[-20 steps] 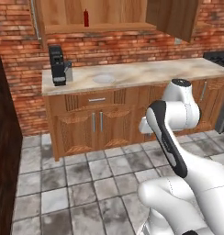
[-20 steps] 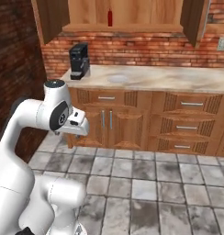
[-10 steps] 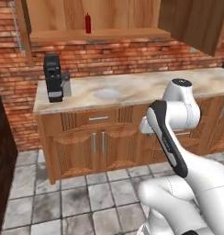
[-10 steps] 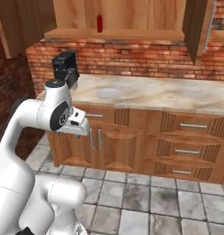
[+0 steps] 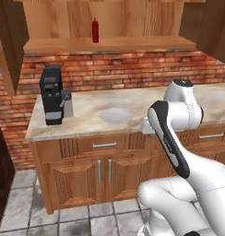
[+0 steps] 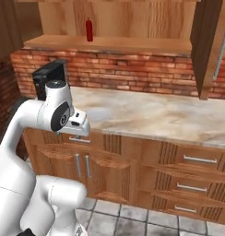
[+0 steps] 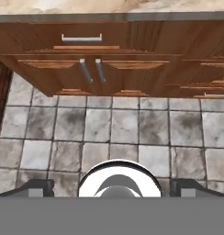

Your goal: Move the hot dog bun to the plate on the dining table and place the condiment next to that plate. Then navigate to the fridge and take the sausage and place it on the plate as well.

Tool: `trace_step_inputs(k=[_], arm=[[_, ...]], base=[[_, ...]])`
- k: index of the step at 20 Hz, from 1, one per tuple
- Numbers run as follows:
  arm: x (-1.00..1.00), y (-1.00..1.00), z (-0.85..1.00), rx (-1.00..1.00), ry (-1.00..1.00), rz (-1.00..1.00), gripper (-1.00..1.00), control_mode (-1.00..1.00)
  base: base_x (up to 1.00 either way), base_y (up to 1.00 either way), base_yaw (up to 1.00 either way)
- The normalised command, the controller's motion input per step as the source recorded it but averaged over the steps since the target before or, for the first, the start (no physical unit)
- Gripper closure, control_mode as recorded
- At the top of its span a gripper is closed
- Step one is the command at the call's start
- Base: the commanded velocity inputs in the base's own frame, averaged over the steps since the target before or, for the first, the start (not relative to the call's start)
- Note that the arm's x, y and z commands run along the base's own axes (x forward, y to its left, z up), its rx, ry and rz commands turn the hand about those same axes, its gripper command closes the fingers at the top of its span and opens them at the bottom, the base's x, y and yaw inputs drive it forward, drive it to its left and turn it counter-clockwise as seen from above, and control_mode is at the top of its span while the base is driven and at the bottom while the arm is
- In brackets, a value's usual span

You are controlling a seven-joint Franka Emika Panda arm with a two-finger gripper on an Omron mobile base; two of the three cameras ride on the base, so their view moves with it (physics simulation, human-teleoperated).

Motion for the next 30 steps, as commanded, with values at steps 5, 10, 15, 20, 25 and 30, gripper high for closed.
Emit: trace_step_inputs(k=[5,10,15,20,25,30], arm=[[0.00,0.00,0.00,0.00,0.00,0.00,-1.00,1.00],[0.00,0.00,0.00,0.00,0.00,0.00,-1.00,1.00],[0.00,0.00,0.00,0.00,0.00,0.00,-1.00,1.00],[-0.55,0.16,0.68,-0.01,-0.41,0.00,-1.00,-1.00],[-0.56,0.31,1.00,-0.02,-0.62,0.00,-1.00,-1.00],[0.25,0.25,1.00,0.00,-0.42,0.03,-1.00,-1.00]], base=[[1.00,-0.07,0.03],[0.83,0.00,0.00],[0.26,0.01,0.00],[0.00,0.00,0.00],[0.00,0.00,0.00],[0.00,0.00,0.00]])
